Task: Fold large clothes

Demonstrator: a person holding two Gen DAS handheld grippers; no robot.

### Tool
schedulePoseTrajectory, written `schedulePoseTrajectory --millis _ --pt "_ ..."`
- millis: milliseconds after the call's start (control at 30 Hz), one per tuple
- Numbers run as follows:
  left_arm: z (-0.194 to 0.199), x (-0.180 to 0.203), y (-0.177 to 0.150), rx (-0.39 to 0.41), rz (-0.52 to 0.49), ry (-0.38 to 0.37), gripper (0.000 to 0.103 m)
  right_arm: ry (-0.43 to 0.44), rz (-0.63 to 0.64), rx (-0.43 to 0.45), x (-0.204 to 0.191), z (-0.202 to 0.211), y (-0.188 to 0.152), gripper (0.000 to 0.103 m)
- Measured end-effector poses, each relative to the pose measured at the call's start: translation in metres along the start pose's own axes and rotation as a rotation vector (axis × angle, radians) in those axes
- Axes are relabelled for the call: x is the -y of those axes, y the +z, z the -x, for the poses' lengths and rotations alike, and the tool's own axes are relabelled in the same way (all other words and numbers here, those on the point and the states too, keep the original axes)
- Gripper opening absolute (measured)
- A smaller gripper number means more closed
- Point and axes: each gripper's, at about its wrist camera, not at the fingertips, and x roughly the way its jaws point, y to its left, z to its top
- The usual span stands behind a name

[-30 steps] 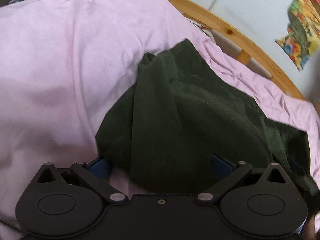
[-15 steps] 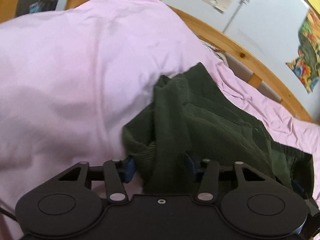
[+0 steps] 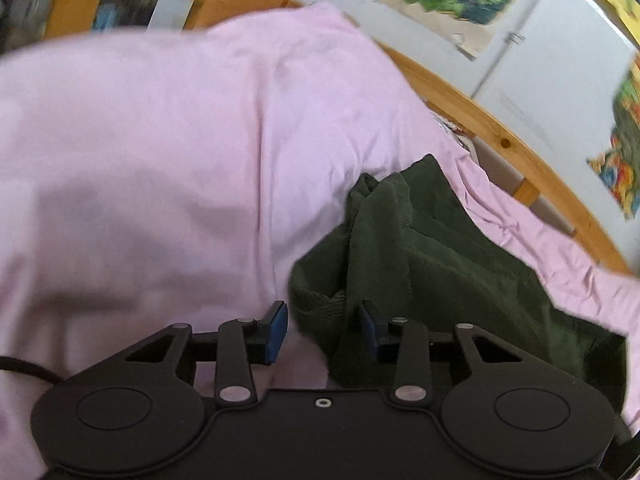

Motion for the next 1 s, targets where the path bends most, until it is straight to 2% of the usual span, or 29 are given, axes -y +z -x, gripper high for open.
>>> schedulePoseTrajectory --millis 133,233,500,667,767,900,1000 --pt "0.002 0.026 -0.006 0.028 -0.298 0.036 0.043 0.0 0.0 0.0 0.0 0.0 0.0 0.103" --pt "-0.006 0.039 -0.006 0.009 -0.437 0.075 0.043 0.001 -0.001 0.0 0.0 0.0 0.0 0.103" --pt "0.001 0.025 0.0 0.016 -0.453 0.075 0.043 0.002 -0.003 -0.001 0.0 0.0 0.0 0.103" --pt "-0.002 0.03 -0.003 -0.02 -0.532 0.073 0.043 0.002 -0.004 -0.002 0.0 0.0 0.0 0.103" --pt "0.001 0.027 -0.003 -0.023 -0.526 0.082 0.047 0.002 -0.004 -0.002 0.0 0.0 0.0 0.103" --pt "0.005 0.024 -0.004 -0.016 -0.523 0.1 0.046 0.001 -0.003 -0.003 0.0 0.0 0.0 0.103" --pt "0.002 0.029 -0.005 -0.025 -0.579 0.073 0.046 0.001 -0.003 -0.003 0.0 0.001 0.0 0.103"
